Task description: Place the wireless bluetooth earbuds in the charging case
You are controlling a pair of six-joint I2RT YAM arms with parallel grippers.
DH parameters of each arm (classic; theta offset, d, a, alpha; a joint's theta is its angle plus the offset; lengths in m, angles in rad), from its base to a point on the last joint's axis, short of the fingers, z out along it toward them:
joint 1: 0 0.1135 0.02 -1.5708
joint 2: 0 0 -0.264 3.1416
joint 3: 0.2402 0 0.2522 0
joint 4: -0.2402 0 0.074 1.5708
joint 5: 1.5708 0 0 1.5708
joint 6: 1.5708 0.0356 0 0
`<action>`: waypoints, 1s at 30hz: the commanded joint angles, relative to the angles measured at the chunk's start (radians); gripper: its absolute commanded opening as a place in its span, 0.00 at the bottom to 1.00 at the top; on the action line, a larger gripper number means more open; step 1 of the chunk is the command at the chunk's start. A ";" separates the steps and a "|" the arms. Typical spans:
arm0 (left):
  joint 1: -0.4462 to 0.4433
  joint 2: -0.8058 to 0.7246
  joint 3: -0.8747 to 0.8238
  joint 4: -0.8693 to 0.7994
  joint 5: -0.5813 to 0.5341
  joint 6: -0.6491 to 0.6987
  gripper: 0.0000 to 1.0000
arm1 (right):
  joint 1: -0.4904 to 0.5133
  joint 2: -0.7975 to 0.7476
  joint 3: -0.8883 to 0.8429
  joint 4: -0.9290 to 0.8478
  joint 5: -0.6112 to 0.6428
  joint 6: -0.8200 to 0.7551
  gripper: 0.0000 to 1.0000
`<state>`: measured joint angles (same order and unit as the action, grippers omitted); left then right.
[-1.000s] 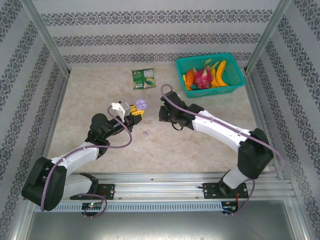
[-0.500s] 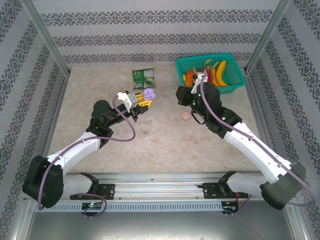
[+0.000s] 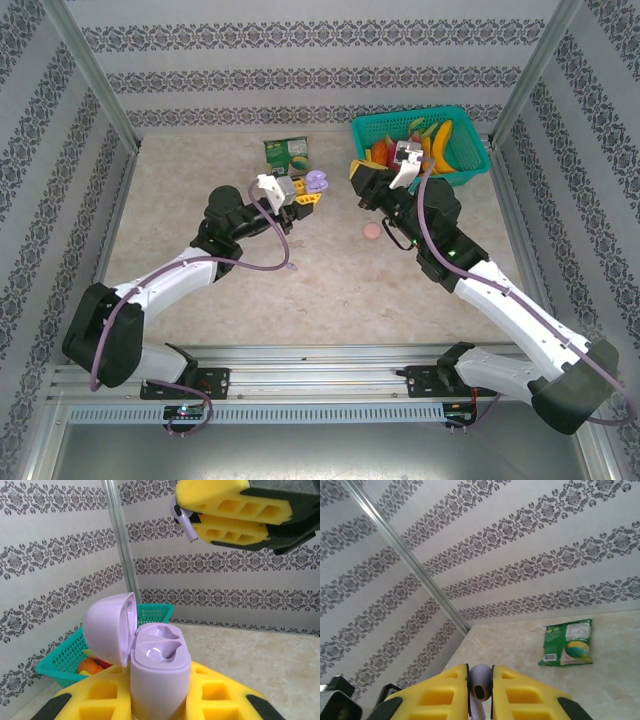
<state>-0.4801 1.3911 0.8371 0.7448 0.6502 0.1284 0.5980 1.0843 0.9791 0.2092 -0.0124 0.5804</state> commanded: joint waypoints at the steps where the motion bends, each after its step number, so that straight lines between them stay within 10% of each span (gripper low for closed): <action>1: -0.019 0.011 0.039 0.058 0.000 -0.013 0.00 | 0.004 -0.003 -0.031 0.139 -0.051 0.046 0.17; 30: -0.033 0.010 0.049 0.079 -0.008 -0.040 0.00 | 0.059 0.088 -0.100 0.278 -0.109 0.191 0.16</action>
<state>-0.4980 1.4055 0.8570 0.7563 0.6434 0.1005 0.6460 1.1687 0.8906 0.4408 -0.1005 0.7570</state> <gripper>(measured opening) 0.206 0.159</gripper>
